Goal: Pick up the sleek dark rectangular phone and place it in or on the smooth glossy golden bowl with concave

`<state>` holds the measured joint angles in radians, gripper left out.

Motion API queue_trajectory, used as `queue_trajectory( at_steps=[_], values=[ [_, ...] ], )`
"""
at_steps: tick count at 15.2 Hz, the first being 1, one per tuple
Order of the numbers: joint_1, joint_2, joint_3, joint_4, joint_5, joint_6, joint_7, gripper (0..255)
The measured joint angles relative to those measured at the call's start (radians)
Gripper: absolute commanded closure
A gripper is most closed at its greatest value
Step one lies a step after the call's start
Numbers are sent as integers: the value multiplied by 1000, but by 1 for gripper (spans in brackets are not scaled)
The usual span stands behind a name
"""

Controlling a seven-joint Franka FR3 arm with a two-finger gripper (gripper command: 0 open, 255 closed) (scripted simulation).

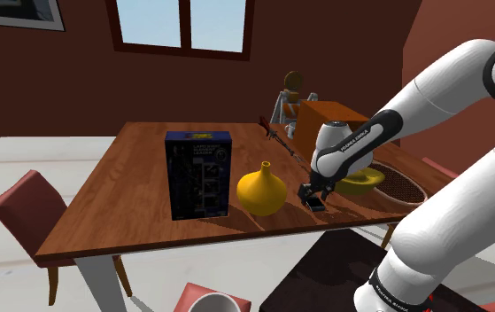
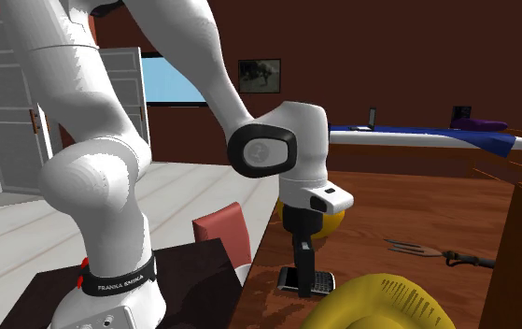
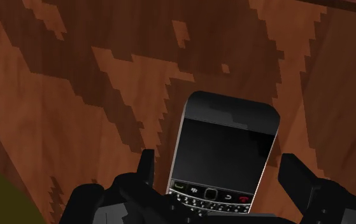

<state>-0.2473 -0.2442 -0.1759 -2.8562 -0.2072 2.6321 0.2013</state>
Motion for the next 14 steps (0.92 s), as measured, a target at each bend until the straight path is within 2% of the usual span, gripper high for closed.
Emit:
queue_trajectory(
  at_steps=[4,5,14],
  values=[
    [0,2,0,0,0,2,0,0],
    [0,2,0,0,0,2,0,255],
    [1,0,1,1,0,3,-1,255]
  ],
)
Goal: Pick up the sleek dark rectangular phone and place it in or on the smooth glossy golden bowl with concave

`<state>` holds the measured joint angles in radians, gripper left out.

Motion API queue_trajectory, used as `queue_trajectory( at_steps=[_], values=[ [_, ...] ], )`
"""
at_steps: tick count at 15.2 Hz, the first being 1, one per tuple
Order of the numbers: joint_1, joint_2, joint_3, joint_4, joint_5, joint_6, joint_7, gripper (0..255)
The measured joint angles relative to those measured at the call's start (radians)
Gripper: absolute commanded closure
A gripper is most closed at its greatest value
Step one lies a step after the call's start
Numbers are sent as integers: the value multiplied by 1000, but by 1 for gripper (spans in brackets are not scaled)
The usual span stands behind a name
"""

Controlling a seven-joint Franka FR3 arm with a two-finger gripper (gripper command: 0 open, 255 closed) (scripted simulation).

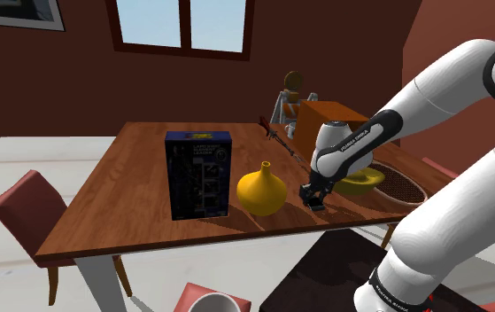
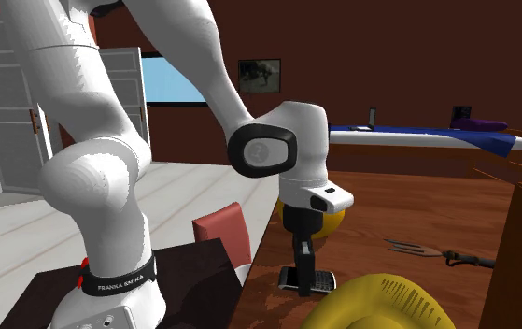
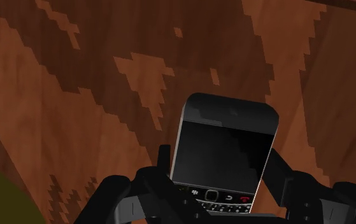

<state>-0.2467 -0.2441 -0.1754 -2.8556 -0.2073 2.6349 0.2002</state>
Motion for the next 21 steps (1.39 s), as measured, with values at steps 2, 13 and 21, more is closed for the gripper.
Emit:
queue_trajectory(
  at_steps=[2,13,21],
  values=[
    [0,-8,0,1,1,-10,0,255],
    [4,-167,9,43,17,-212,-15,255],
    [7,-262,18,92,29,-356,-24,255]
  ],
)
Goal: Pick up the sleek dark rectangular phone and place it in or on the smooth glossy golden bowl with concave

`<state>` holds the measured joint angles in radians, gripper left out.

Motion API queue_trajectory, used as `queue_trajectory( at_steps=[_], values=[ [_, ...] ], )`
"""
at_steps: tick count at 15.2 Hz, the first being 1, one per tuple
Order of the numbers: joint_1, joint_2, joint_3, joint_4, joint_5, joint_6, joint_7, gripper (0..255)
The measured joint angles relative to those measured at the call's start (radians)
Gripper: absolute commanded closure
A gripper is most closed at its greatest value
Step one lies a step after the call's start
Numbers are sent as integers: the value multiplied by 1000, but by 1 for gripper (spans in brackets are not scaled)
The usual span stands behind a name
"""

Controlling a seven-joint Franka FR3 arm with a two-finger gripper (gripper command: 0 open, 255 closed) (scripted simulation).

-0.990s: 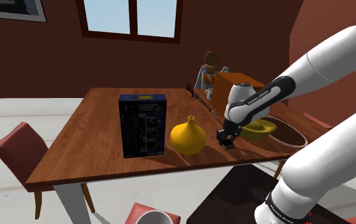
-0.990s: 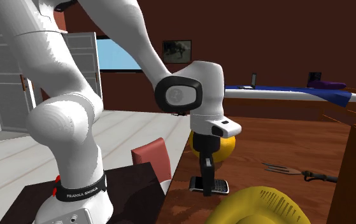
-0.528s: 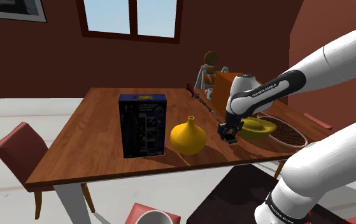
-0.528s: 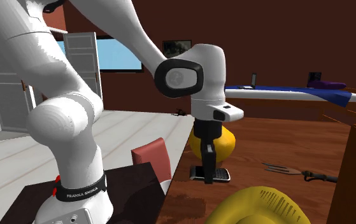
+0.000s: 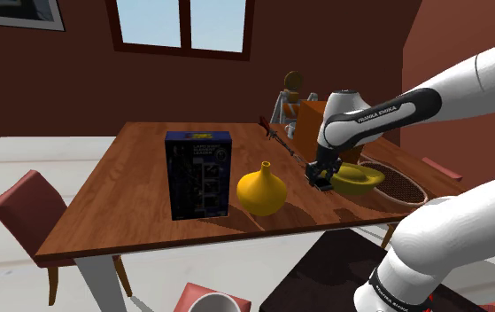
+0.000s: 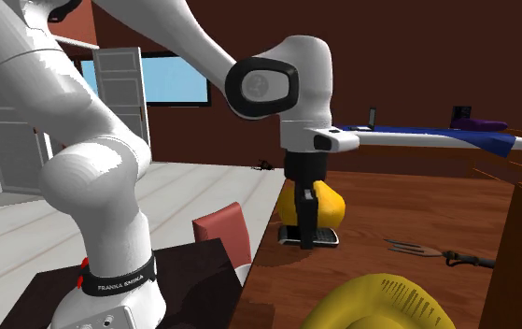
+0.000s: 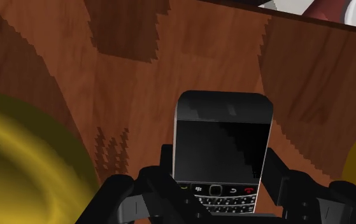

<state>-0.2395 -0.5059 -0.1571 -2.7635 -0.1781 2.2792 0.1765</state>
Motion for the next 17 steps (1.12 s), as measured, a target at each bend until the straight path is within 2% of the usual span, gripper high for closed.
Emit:
queue_trajectory(
  at_steps=[13,17],
  values=[
    [7,-101,19,112,20,-213,-10,255],
    [-31,-72,-48,155,-13,-219,-91,255]
  ],
)
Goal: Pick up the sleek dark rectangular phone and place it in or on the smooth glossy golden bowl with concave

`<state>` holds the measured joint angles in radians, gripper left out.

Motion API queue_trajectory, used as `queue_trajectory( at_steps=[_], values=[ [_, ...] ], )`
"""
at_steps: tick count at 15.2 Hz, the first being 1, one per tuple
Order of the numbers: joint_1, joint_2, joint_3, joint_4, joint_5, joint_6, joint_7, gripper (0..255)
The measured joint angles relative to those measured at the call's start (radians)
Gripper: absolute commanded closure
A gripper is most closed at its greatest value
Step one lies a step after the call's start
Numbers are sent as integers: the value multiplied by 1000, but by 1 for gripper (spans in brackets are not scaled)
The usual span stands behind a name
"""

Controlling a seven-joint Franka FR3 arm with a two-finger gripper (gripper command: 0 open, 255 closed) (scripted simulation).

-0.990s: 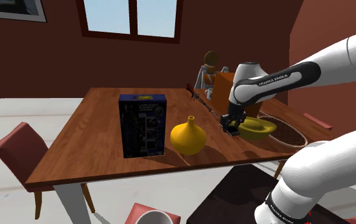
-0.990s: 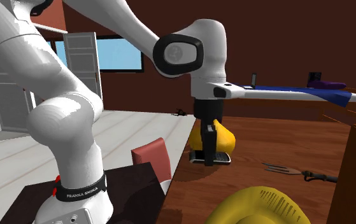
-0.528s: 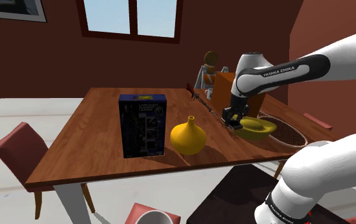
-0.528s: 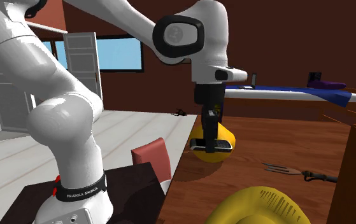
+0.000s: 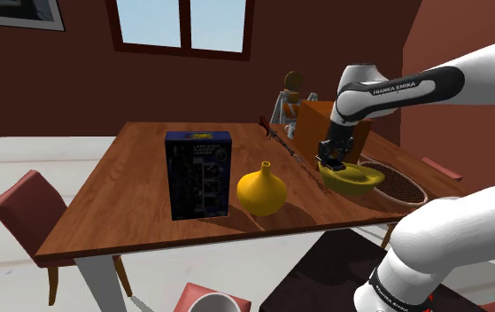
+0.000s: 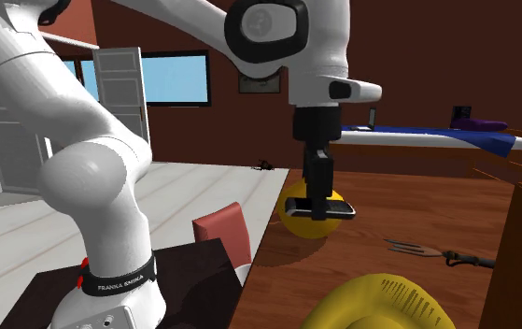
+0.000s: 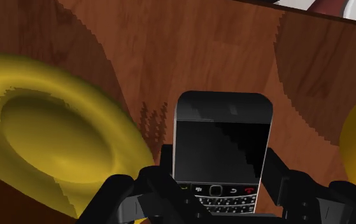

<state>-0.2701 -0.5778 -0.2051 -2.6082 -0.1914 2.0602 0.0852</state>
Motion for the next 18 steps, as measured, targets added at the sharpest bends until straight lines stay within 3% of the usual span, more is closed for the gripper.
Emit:
queue_trajectory(
  at_steps=[12,18],
  values=[
    [-91,192,-251,192,-53,39,-315,255],
    [-91,264,-294,198,-40,107,-362,255]
  ],
)
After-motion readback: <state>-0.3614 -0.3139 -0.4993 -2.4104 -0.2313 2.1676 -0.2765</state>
